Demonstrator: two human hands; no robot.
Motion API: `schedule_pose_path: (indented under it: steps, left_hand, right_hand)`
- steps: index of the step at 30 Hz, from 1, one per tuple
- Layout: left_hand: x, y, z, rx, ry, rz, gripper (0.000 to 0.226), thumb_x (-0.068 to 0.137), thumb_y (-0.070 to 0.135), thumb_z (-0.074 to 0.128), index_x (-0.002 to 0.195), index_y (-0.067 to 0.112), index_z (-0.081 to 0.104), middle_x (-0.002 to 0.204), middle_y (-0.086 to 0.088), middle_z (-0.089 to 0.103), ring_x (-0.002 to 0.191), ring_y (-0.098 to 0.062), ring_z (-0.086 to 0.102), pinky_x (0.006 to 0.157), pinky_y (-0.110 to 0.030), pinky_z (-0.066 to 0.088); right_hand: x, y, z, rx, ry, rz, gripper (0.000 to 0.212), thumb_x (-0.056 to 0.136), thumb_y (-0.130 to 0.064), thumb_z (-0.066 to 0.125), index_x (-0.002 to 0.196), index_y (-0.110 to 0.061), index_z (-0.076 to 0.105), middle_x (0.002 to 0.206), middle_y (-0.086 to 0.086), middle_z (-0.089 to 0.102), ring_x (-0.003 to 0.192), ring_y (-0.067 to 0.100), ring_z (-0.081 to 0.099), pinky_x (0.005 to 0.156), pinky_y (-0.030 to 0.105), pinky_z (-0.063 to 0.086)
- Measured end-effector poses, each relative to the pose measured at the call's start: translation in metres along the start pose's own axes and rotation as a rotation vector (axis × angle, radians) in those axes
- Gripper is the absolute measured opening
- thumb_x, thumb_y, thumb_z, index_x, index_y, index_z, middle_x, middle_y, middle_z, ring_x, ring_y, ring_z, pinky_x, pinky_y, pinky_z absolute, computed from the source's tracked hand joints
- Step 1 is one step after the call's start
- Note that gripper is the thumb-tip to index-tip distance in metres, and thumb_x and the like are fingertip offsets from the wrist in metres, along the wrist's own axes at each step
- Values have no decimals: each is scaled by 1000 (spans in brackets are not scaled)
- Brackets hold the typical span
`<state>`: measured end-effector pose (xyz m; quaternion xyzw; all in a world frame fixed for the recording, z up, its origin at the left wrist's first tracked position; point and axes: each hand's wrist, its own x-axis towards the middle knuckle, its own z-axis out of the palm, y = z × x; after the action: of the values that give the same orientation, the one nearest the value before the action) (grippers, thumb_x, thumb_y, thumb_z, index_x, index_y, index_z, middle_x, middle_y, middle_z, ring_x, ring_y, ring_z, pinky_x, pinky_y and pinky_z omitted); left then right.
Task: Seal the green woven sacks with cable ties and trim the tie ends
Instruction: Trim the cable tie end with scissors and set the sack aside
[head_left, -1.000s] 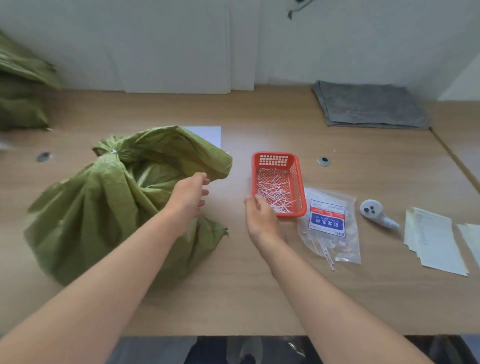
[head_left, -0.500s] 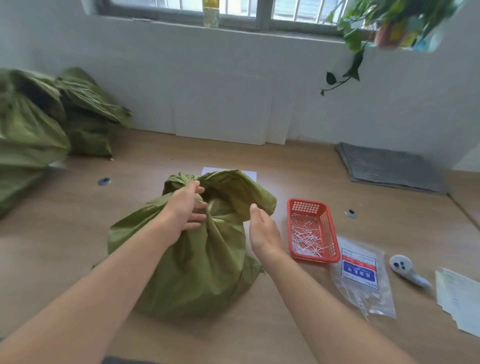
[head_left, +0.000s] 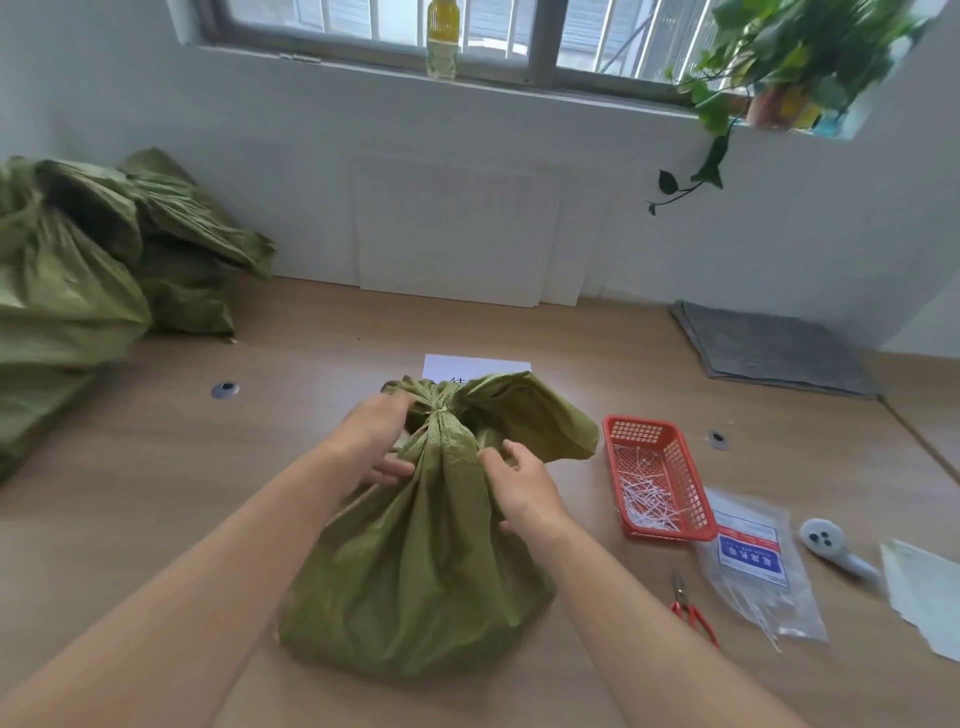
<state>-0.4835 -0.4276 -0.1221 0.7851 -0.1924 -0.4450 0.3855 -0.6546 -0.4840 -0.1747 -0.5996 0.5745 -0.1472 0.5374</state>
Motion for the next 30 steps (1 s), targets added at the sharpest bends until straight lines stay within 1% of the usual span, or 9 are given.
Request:
schedule_pose_path:
  steps: [2,4,6,9,13,15,18,25,30]
  left_hand:
    - [-2,-2,-4,89,-77,-97,59,102,55,40,153,25,39,147,-12,47,80,-36,79,82,-49,64]
    - [-1,-7,-6,115,-129,-154,68,100,60,42,158,26,31,163,-9,35,80,-40,78,81,-52,64]
    - [0,-14,-6,150,-163,-175,72,97,65,44,157,28,31,165,-8,32,83,-43,78,81,-52,64]
    - [3,-21,-7,150,-223,-189,78,86,75,48,149,28,44,157,-8,43,87,-44,76,78,-51,65]
    - [6,-11,-11,92,-228,-205,64,93,72,46,133,24,59,130,-9,63,92,-45,75,91,-54,61]
    - [3,-1,-14,20,-231,-186,53,96,68,46,123,25,62,115,-10,66,90,-45,72,97,-58,57]
    - [4,11,-24,-84,-222,-153,52,97,67,45,126,26,58,124,-16,63,96,-48,71,99,-59,55]
    - [21,31,-58,-357,-197,-67,53,95,65,47,126,24,62,127,-26,66,107,-51,70,103,-62,51]
    - [51,53,-97,-424,-204,7,54,93,65,47,121,22,65,132,-29,63,108,-48,71,94,-61,57]
  right_hand:
    - [1,0,5,-57,-42,10,99,68,-73,57,157,-36,36,144,-5,54,130,26,56,106,52,52]
    - [0,-2,8,-126,-65,-18,91,76,-61,67,157,-30,37,141,-3,57,125,26,61,103,49,55]
    - [3,-2,10,-169,-104,-60,80,81,-47,73,153,-28,43,129,-5,62,113,22,66,96,40,59]
    - [8,-4,16,-173,-191,-85,73,75,-40,79,142,-27,53,116,-7,68,101,17,70,86,35,62]
    - [22,-11,24,-177,-205,-112,45,67,-39,81,107,-27,66,98,-4,75,87,17,74,73,36,65]
    - [29,-18,24,-148,-215,-127,39,64,-37,81,100,-26,69,93,-2,77,84,19,76,71,38,66]
    - [40,-34,25,-136,-228,-169,34,61,-35,78,92,-22,75,87,-1,79,84,22,77,80,46,65]
    - [56,-80,41,6,-187,-220,24,65,-24,75,88,-18,76,87,5,80,89,28,77,85,47,64]
    - [75,-129,71,121,-120,-204,29,66,-36,74,86,-15,78,79,1,78,76,21,74,81,46,63]
